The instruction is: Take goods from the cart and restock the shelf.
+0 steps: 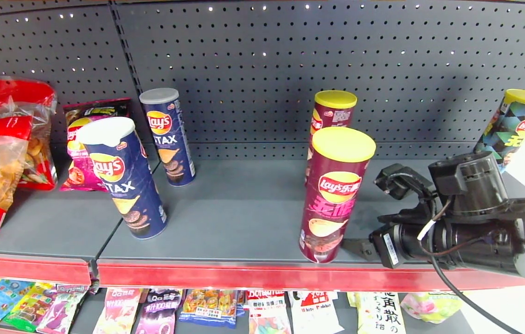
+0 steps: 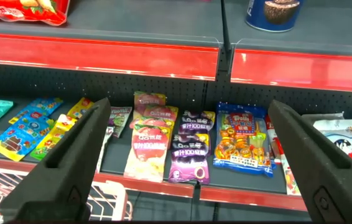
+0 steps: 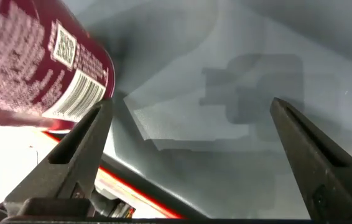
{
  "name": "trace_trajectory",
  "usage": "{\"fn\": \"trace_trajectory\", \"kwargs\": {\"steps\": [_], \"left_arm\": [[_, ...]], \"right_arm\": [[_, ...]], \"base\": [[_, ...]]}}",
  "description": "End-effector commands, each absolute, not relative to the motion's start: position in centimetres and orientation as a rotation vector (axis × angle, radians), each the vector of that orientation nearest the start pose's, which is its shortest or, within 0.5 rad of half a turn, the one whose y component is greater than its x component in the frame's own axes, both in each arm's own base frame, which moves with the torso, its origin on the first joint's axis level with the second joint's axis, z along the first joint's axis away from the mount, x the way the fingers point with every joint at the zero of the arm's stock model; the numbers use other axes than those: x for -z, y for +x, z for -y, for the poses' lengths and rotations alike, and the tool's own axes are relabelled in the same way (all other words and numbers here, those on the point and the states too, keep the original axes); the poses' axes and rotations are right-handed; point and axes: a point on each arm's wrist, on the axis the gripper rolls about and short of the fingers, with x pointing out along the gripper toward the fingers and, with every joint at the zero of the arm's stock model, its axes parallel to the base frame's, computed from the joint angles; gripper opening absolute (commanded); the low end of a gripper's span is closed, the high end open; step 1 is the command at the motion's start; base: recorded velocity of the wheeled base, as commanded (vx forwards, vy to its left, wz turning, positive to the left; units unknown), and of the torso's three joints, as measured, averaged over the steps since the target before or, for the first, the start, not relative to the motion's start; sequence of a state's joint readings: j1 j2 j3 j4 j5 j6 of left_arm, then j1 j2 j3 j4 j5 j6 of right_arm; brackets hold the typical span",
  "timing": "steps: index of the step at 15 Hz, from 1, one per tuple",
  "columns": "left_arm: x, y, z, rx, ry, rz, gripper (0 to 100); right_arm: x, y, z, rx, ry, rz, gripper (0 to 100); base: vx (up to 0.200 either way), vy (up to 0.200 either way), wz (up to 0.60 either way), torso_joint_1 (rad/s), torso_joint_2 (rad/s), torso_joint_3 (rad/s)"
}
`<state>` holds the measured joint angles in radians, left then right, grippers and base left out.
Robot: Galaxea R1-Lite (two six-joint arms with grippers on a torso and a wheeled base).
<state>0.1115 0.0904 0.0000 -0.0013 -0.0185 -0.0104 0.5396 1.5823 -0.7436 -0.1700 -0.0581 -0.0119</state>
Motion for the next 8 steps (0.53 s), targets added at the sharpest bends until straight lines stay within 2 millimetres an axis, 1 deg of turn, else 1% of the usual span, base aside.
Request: {"fn": "trace_trajectory", "kwargs": {"steps": [1, 5, 6, 8], "left_arm": [[-7.7, -1.6, 0.2, -0.094, -0.017, -0.09, 100], [-7.7, -1.6, 0.2, -0.094, -0.017, -0.09, 100], [-7.7, -1.6, 0.2, -0.094, -0.017, -0.09, 100], [-7.7, -1.6, 0.2, -0.094, -0.017, -0.09, 100]], "right_arm": [[-15.8, 22.1, -13.2, -0.47, -0.211, -0.638, 100], [-15.7, 21.8, -12.9, -0.469, -0.218, -0.641, 100], [-15.9, 21.7, -12.5, -0.457, -0.21, -0.632, 100], [-17.5, 21.1, -10.9, -0.412, -0.179, -0.569, 100]], "base": [[0.0, 0.0, 0.0, 0.0, 0.0, 0.0], [0.0, 0.0, 0.0, 0.0, 0.0, 0.0], [0.0, 0.0, 0.0, 0.0, 0.0, 0.0], [0.0, 0.0, 0.0, 0.0, 0.0, 0.0]]}}
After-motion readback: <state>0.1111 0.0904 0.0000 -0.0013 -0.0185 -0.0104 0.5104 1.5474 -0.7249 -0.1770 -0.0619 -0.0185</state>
